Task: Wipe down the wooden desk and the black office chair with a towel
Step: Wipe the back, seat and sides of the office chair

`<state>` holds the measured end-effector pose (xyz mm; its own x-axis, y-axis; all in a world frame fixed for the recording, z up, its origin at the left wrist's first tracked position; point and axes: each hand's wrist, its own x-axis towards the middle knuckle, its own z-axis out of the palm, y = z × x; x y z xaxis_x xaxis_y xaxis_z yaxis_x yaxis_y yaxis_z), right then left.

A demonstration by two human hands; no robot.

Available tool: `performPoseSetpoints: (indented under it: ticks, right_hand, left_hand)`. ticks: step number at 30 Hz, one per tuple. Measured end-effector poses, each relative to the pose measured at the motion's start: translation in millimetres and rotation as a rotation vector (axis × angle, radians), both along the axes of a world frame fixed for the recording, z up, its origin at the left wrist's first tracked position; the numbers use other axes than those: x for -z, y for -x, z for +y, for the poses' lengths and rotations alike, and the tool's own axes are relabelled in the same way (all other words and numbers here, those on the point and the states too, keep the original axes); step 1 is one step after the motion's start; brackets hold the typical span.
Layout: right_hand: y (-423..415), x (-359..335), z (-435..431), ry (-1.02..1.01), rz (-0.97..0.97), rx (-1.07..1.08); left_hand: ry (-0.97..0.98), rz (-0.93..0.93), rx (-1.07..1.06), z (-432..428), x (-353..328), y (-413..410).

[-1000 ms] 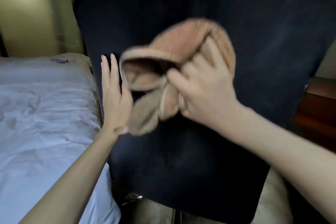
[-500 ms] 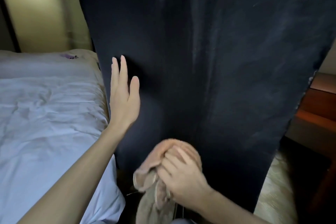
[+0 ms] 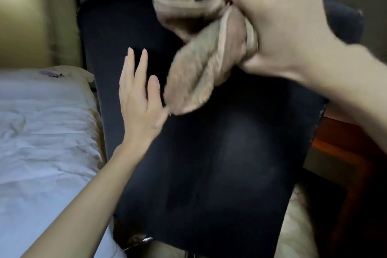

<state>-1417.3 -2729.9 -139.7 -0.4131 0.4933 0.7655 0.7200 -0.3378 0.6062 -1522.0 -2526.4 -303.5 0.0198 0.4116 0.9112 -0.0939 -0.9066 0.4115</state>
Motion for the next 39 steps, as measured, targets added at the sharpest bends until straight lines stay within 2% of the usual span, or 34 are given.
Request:
performPoseSetpoints:
  ticks: [2, 4, 9, 11, 13, 14, 16, 17, 19, 22, 24, 27, 28, 30, 32, 34, 36, 39]
  right_hand:
    - [-11, 27, 3, -0.02, -0.013, -0.011]
    - [-19, 87, 10, 0.037, 0.036, -0.067]
    - [-33, 280, 23, 0.34, 0.371, -0.145]
    - [-22, 353, 22, 0.465, 0.425, -0.071]
    - [-15, 412, 18, 0.782, 0.532, 0.108]
    - [-16, 427, 19, 0.811, 0.525, 0.117]
    - [-15, 417, 16, 0.845, 0.514, 0.165]
    - [-10, 401, 12, 0.83, 0.449, 0.183]
    - [-11, 348, 13, 0.561, 0.278, -0.044]
    - [-18, 227, 12, 0.222, 0.17, -0.163]
    - [-17, 151, 8, 0.036, 0.072, -0.123]
    - [-9, 69, -2, -0.082, -0.127, 0.02]
    - [-7, 50, -5, -0.115, -0.157, 0.038]
    - [-5, 21, -8, -0.167, -0.094, 0.042]
    - [-6, 8, -10, -0.155, 0.04, -0.019]
    - [-15, 18, -8, -0.152, 0.064, 0.023]
    - [-28, 55, -3, -0.144, 0.025, 0.081]
    - [-46, 143, 11, -0.097, 0.054, -0.067]
  left_hand:
    - [0.032, 0.009, 0.039, -4, 2, -4]
    - [0.028, 0.01, 0.033, 0, 9, -6]
    - [0.061, 0.026, 0.045, 7, 29, -11]
    - [0.056, 0.046, 0.031, 3, 34, -11]
    - [0.039, 0.089, 0.01, -2, 43, -10]
    - [0.03, 0.115, 0.007, -4, 47, -11]
    - [0.044, 0.168, 0.019, -8, 55, -10]
    - [0.058, 0.176, 0.034, -10, 57, -11]
    - [0.085, 0.164, 0.051, -15, 58, -13]
    - [0.117, 0.124, 0.053, -25, 54, -18]
    - [0.142, 0.106, 0.074, -30, 49, -20]
    - [0.158, 0.079, 0.107, -34, 43, -18]
    - [0.155, 0.069, 0.106, -35, 41, -17]
    - [0.127, 0.054, 0.061, -36, 34, -16]
    - [0.09, 0.037, -0.026, -36, 26, -17]
    - [0.048, -0.006, -0.073, -35, 20, -20]
    - [0.021, -0.034, -0.079, -33, 18, -25]
    - [0.059, -0.025, -0.104, -28, 23, -35]
